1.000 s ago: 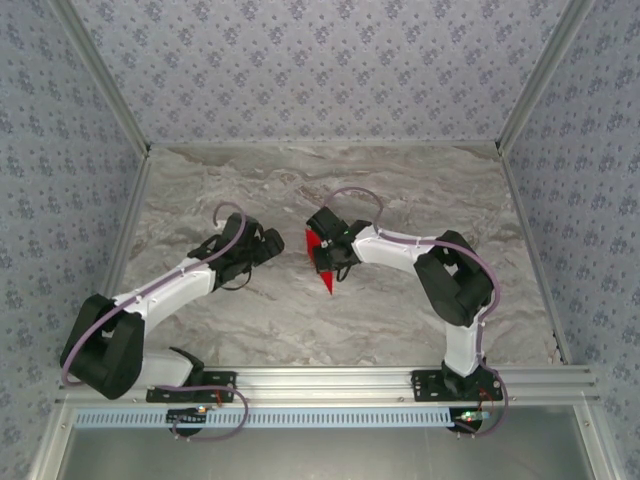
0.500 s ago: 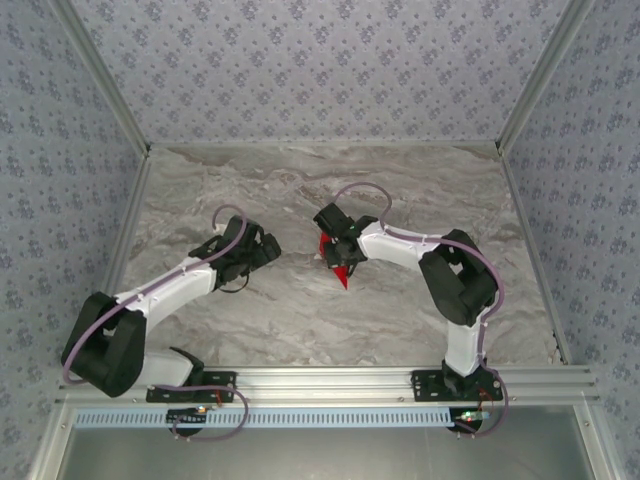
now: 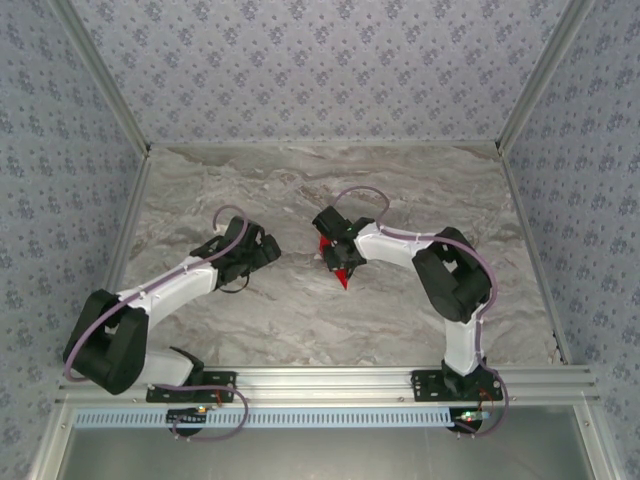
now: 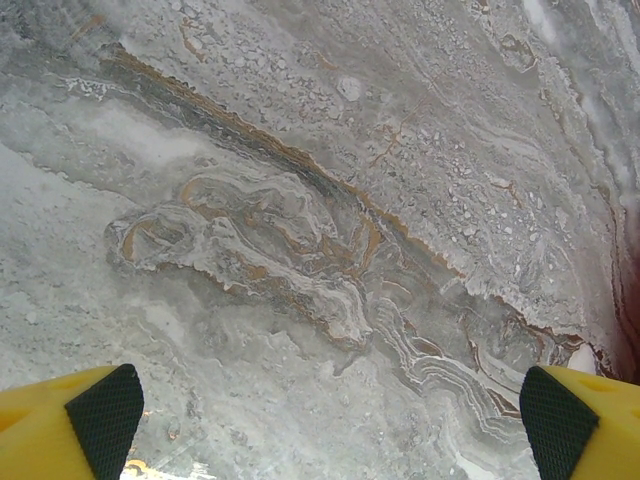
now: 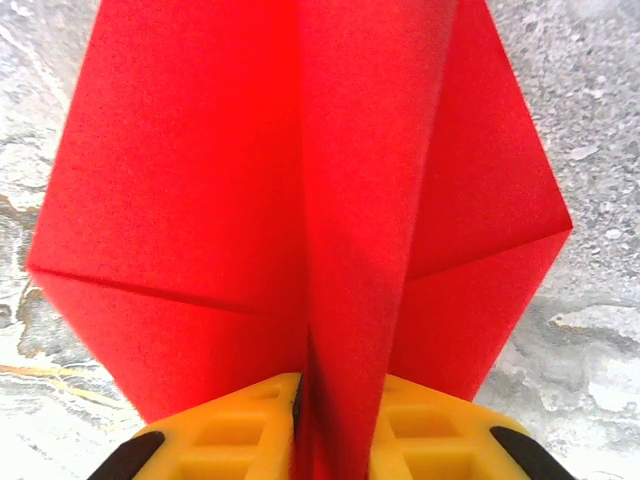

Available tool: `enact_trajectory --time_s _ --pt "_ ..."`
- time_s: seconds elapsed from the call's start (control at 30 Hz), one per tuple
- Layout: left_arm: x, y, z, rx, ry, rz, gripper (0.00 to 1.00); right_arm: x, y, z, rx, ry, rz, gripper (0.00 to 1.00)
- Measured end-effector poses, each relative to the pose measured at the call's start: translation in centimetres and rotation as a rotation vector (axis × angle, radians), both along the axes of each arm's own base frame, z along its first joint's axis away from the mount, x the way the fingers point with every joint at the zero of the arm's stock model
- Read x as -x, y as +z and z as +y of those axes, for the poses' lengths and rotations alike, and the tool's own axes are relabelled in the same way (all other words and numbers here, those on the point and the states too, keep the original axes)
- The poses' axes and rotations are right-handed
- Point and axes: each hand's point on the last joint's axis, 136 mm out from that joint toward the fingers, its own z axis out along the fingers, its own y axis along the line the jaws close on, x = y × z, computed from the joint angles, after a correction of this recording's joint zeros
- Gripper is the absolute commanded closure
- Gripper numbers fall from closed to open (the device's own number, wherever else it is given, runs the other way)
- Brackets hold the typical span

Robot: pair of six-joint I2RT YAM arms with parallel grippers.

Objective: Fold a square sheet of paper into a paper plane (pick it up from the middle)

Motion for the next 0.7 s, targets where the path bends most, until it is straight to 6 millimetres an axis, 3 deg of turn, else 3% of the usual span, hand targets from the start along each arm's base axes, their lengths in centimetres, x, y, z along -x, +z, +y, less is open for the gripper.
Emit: enact_trajectory --time_s 0.4,0.57,0.7 --pt "0.0 0.0 0.02 0.0 0.001 0.0 0.01 -0.04 -0.37 0.01 -0.016 -0.035 -0.001 0.83" --pt "0.0 0.0 0.02 0.0 0.001 0.0 0.01 -0.1 -0.06 0.07 -0.026 -0.048 -0.005 0.98" --pt "0.0 0.0 0.02 0.0 0.001 0.0 0.01 -0.81 0.54 -0.15 -0.035 -0.068 -0.011 1.0"
